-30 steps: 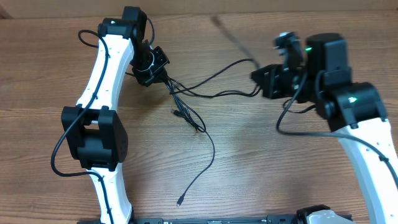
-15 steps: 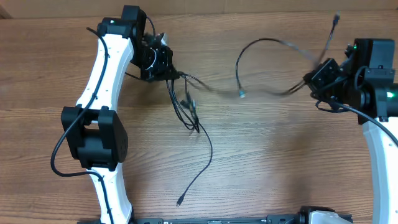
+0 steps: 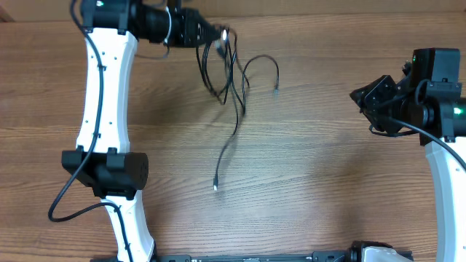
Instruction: Untangle cables
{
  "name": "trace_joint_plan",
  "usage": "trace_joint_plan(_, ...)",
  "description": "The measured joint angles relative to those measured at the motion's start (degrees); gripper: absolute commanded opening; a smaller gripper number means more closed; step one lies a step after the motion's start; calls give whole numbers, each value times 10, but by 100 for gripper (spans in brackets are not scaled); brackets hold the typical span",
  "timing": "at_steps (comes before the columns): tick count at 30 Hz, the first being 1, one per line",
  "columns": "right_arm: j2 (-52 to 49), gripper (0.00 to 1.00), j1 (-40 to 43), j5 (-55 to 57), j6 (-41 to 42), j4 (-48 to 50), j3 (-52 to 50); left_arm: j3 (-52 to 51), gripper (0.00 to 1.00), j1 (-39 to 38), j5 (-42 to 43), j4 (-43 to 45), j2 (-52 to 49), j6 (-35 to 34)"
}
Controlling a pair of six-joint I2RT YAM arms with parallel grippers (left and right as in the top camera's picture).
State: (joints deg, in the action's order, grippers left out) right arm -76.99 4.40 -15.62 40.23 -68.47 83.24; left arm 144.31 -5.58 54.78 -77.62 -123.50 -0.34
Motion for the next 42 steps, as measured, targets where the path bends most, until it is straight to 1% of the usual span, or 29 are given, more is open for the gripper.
trace_joint_plan(3,0,53,-1,-32,1,1,0,63,4,0,36,1,0,12)
trace_joint_plan(6,0,63,-8,-70,-19,17,0,103,4,0,58,-3,1,41)
trace_joint_plan(11,0,67,-46,-134,-44,63,0,119,4,-5,74,-14,3,80)
trace_joint_plan(13,-2,70,-66,-146,-49,82,0,118,4,-11,75,-20,3,85)
trace_joint_plan(16,-12,71,-102,-156,-53,107,0,118,4,-20,90,-21,3,92)
trace_joint_plan(20,-40,75,-149,-163,-56,134,0,118,4,-23,114,-21,3,76)
trace_joint_plan(25,-94,80,-197,-167,-57,206,0,118,4,-23,132,-24,3,46)
trace_joint_plan(29,-141,79,-229,-170,-57,280,0,118,4,-26,151,-34,3,35)
trace_joint_plan(32,-177,79,-247,-165,-57,309,1,118,4,-31,161,-35,3,33)
trace_joint_plan(33,-189,80,-252,-159,-57,310,1,118,4,-31,163,-35,3,32)
trace_joint_plan(34,-202,82,-257,-150,-54,308,2,118,4,-31,164,-35,3,32)
trace_joint_plan(35,-217,90,-261,-140,-52,299,3,118,4,-31,165,-35,3,32)
trace_joint_plan(37,-251,100,-267,-120,-46,278,6,118,4,-31,166,-36,3,32)
trace_joint_plan(39,-284,100,-270,-110,-44,249,8,118,4,-31,162,-38,3,32)
trace_joint_plan(42,-320,100,-271,-105,-41,199,21,116,4,-31,133,-48,1,32)
